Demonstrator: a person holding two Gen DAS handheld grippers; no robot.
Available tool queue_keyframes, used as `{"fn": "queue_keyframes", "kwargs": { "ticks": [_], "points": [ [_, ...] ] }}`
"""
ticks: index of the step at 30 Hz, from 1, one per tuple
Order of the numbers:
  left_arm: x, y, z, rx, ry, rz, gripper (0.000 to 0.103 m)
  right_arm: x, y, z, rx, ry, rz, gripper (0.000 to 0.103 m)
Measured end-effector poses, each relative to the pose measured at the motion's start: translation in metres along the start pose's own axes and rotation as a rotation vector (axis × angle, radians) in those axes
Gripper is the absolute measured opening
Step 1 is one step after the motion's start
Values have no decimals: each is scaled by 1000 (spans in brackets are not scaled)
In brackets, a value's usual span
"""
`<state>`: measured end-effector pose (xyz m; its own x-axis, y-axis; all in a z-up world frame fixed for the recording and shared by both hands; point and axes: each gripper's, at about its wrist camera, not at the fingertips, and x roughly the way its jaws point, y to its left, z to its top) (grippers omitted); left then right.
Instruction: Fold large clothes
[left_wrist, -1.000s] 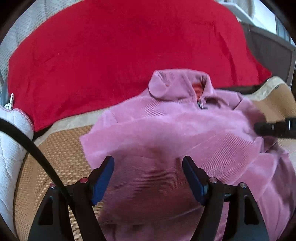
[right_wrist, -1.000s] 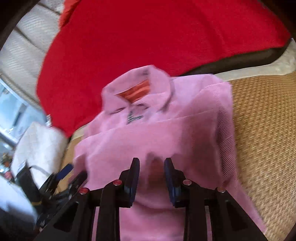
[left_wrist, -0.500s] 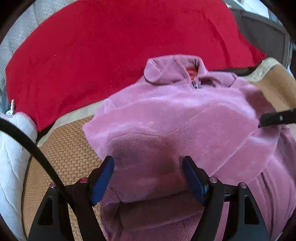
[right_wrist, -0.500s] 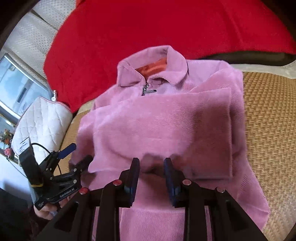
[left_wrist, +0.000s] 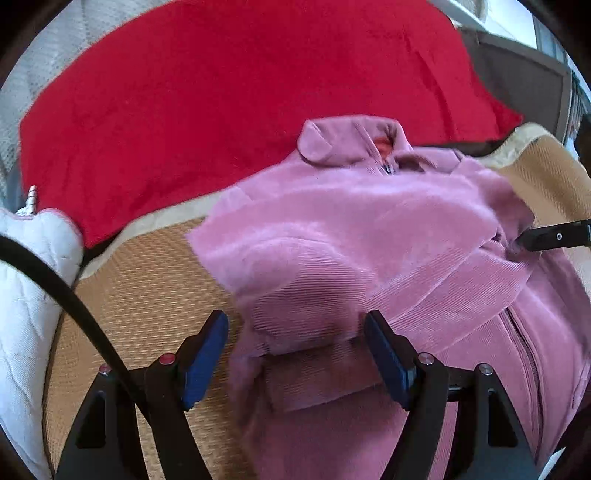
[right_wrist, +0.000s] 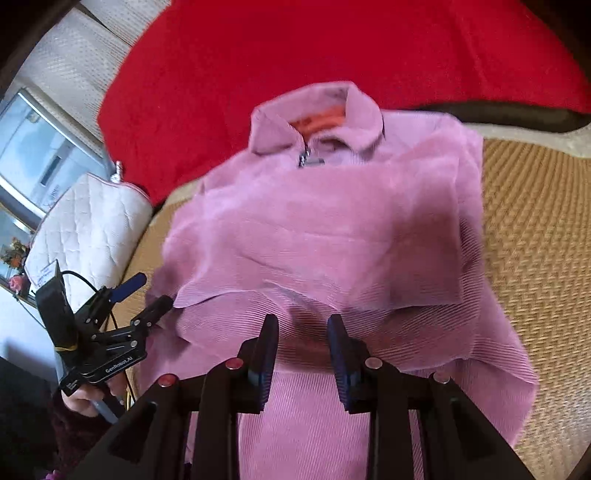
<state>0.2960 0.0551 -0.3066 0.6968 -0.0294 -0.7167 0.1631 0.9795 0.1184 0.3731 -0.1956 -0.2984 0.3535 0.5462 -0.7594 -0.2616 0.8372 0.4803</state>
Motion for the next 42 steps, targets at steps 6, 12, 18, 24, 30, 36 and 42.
{"fn": "queue_keyframes", "kwargs": {
  "ticks": [6, 12, 18, 24, 30, 36, 42],
  "points": [
    [-35, 34, -24, -74, -49, 22, 77, -36, -23, -17, 67, -78, 48, 31],
    [-61, 61, -69, -211, -44, 15, 77, -58, -45, -30, 137, -133, 123, 32],
    [-85, 53, -109, -251, -53, -52, 83, -67, -37, -51, 120, -152, 149, 78],
    [-92, 39, -143, -262, 0, -142, 83, -75, -27, -79, 87, -123, 152, 78],
    [-95, 22, -165, -271, 56, -245, 83, -87, -40, -107, 104, -92, 111, 78],
    [-95, 10, -174, -250, 75, -347, 72, -108, -70, -144, 153, -60, 50, 78],
    [-86, 6, -185, -293, 159, -299, 72, -115, -96, -177, 228, -7, 3, 78]
  ]
}}
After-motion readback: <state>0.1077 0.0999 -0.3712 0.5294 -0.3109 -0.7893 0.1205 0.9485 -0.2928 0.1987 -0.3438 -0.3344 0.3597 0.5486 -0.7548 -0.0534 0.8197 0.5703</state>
